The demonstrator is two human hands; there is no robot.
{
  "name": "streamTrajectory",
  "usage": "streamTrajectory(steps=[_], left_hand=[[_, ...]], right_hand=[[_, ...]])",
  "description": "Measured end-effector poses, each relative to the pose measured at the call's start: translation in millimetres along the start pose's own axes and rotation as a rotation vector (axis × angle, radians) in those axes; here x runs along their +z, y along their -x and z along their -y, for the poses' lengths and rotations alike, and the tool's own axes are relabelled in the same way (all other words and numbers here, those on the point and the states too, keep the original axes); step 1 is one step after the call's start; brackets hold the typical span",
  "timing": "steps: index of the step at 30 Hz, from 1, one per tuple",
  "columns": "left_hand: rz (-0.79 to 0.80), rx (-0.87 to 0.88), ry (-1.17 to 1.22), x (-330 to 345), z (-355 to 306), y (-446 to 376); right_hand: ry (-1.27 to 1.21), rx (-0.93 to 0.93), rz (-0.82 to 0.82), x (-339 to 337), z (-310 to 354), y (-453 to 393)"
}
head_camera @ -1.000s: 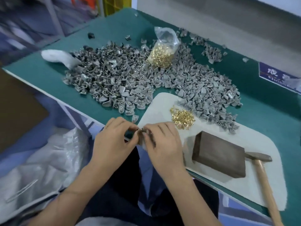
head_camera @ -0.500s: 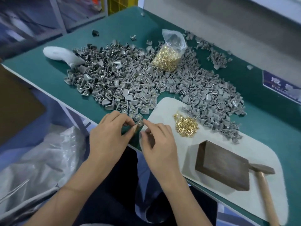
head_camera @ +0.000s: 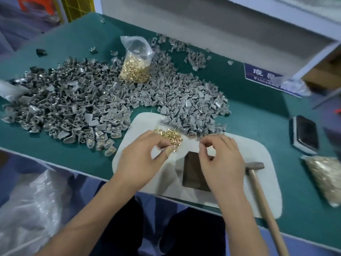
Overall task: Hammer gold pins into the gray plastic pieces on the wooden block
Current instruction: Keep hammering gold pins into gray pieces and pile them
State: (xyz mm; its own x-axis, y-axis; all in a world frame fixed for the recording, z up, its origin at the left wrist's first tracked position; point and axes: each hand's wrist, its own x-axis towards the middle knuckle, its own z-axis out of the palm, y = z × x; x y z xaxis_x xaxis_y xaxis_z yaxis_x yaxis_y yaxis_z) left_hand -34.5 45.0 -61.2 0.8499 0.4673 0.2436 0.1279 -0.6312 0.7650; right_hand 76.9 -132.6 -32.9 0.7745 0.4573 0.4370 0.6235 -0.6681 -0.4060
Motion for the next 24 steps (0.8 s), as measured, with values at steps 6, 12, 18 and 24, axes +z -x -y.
streamTrajectory(steps=[6,12,18,24], left_hand=[[0.097,0.046,-0.007,32,-25,-16],[0.085,0.086,-0.251,47,-39,-62],[0.166,0.129,-0.468,62,-39,-90],[0.164,0.186,-0.450,69,-38,-88]], right_hand=[[-0.156,0.198,0.031,0,-24,3],[-0.238,0.202,0.006,-1,-25,6],[-0.218,0.184,0.034,0,-24,5],[-0.209,0.198,0.042,-2,-23,5]])
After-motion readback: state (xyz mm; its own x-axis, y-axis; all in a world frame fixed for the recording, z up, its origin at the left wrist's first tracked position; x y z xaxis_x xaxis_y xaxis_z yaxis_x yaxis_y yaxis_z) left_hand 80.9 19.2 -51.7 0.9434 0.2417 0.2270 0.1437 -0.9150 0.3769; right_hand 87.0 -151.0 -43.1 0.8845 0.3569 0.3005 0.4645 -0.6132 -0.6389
